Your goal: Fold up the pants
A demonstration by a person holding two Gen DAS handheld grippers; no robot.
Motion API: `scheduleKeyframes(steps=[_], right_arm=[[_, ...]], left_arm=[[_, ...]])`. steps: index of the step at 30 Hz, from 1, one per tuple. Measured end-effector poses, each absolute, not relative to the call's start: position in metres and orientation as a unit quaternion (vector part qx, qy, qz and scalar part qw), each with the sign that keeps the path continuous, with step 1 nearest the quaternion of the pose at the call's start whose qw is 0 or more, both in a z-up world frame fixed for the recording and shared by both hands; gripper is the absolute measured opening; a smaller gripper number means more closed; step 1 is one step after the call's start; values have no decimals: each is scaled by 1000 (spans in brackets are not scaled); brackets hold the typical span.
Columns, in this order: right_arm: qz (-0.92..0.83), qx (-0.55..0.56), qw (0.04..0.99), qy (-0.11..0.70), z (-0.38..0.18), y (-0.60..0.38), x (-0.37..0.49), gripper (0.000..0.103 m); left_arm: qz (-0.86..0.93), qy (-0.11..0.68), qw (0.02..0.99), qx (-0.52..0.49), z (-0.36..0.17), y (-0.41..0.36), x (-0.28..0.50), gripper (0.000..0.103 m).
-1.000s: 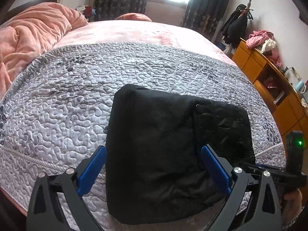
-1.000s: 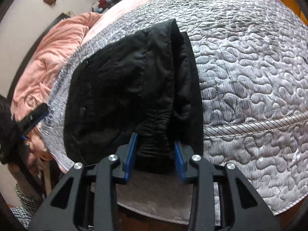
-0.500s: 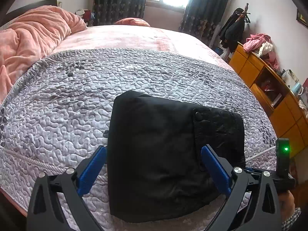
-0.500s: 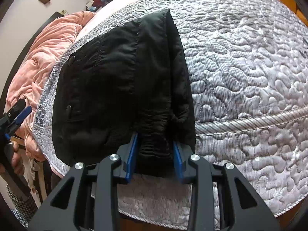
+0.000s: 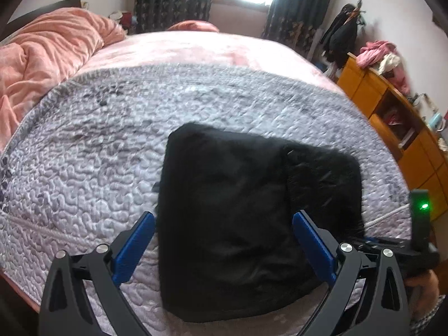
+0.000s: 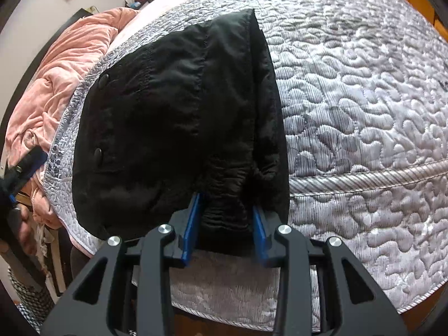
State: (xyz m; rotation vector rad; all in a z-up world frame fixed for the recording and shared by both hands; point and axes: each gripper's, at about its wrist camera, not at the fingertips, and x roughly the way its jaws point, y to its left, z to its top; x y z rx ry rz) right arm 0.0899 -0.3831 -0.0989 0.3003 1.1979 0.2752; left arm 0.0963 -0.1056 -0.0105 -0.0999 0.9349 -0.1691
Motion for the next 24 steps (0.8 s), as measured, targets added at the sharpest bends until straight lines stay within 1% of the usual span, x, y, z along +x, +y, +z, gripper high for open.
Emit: scheduleKeyframes(steps=[3,6,7,9,11,14,18,22,24], right_arm=[[134,137,809,556,-95,-383,89,35],[141,131,812,551,-89,-385,85,40],[144,130,812,550,-87,-385,82,48],[148,135,817,541,-82,-394,76,48],[148,158,816,536,-78,-408,72,54],[154,193,814,526,-77,-424,66,54],[162,190,809,532,-82,-415,65,54],[168,197,801,540,-91,-405,70,53],[168,198,798,543,-94,-403,74,46]], left_arm=[[-68,471,878,-56,-26,-93,97,99],[-52,483,871,-67,-37,-76,94,99],[-47,486,870,-70,-40,-71,92,99],[-37,494,865,-83,-46,-57,88,99],[-33,499,861,-97,-50,-45,86,99],[-31,506,853,-121,-57,-32,81,99],[-30,520,841,-144,-68,-28,78,99],[-44,530,835,-139,-76,-37,75,99],[-66,532,832,-144,-80,-40,77,99]])
